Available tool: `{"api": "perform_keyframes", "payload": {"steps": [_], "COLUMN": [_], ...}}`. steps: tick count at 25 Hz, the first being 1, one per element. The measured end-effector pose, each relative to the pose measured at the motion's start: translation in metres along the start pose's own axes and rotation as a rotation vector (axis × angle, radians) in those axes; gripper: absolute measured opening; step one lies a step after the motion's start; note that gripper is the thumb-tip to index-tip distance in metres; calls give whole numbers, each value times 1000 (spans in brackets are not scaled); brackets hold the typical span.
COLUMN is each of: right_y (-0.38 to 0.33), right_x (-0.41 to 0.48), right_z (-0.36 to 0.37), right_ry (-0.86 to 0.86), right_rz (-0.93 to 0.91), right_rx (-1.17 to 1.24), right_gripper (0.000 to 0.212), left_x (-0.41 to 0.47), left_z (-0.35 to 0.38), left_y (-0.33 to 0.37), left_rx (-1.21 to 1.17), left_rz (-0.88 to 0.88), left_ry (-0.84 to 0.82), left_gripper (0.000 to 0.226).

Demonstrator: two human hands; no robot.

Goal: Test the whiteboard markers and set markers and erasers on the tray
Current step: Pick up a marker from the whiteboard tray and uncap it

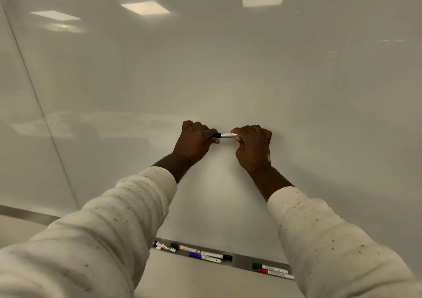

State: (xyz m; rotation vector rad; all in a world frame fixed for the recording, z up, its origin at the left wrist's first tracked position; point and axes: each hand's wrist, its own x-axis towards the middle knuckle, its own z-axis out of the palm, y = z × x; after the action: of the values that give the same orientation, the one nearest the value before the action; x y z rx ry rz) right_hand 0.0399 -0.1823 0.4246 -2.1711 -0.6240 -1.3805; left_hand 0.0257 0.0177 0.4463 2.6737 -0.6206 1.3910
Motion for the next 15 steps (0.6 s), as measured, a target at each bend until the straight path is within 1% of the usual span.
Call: {"api": "perform_keyframes", "payload": {"steps": [6,11,15], "right_y": [-27,-62,-95], "right_x": [-7,-22,-36], "right_z": [21,47,71], "right_ry": [-79,-149,-206], "right_rz": [-19,-53,-73], "right_rx": [57,143,158], "right_gripper": [29,29,27], "left_x": [-31,-71,-106], "left_z": [-18,-42,-59], "left_y": [-16,-39,-60], "left_rx": [79,167,237], "left_rz": [-33,-87,-129], "left_ry": [-22,-73,-111], "left_gripper": [23,20,19]}}
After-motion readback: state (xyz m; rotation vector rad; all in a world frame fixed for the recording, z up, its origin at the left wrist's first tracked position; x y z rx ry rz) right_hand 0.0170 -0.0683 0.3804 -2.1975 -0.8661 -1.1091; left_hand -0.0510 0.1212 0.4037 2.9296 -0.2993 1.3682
